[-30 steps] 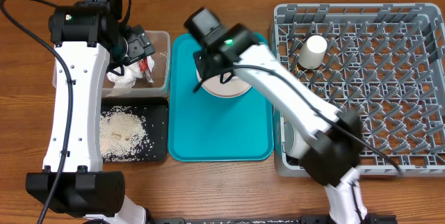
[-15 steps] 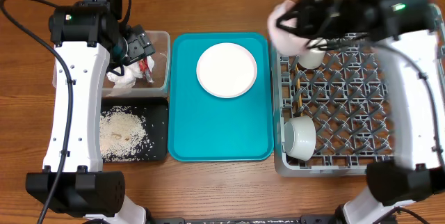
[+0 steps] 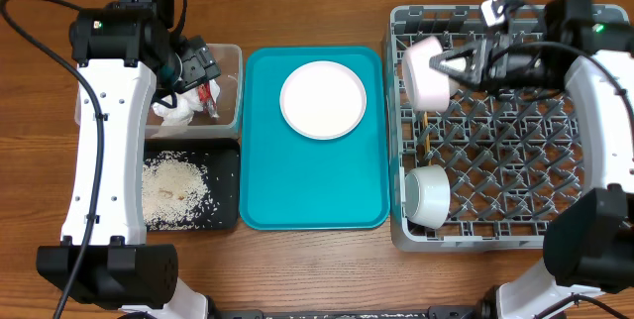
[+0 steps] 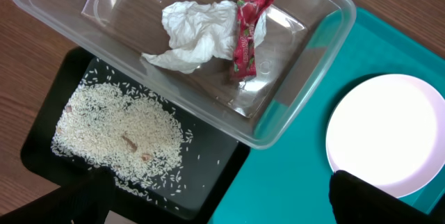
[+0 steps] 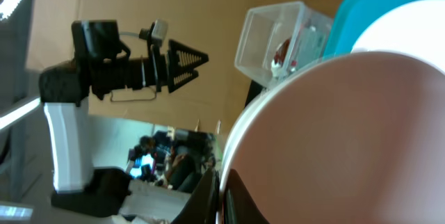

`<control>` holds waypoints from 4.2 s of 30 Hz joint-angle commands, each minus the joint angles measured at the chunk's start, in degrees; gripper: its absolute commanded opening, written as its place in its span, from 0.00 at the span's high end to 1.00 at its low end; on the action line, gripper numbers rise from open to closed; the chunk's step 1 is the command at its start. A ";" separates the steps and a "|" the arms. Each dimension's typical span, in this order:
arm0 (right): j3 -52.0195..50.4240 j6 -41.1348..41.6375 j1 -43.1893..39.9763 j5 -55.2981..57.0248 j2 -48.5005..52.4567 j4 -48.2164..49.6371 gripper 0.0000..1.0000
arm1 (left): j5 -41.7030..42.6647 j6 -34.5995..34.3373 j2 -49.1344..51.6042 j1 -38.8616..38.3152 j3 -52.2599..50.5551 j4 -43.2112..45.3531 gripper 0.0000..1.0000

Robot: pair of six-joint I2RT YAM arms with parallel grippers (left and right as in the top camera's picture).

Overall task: Sort waste into correct bins and load items into the dishwasher
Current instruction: 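Lift the pink plate and carry it right into the dish rack, then lower the pink plate into the rack and open the right gripper, then move the right gripper left to the white plate on the teal tray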

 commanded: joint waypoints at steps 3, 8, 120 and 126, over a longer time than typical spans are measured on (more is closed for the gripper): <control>-12.28 -2.99 -0.57 -7.52 0.00 11.08 0.96 | -0.52 0.09 -0.13 -0.02 0.42 0.11 0.00; -19.39 -1.97 -3.54 -7.28 0.00 17.64 0.96 | -0.52 0.09 -0.13 -0.02 0.42 0.11 0.00; -11.15 34.29 47.10 85.74 7.45 45.18 0.96 | -0.52 0.07 -0.13 -0.02 0.42 0.11 0.00; -11.17 34.29 47.10 85.00 13.38 48.26 0.96 | -0.52 0.09 -0.13 -0.02 0.42 0.11 0.00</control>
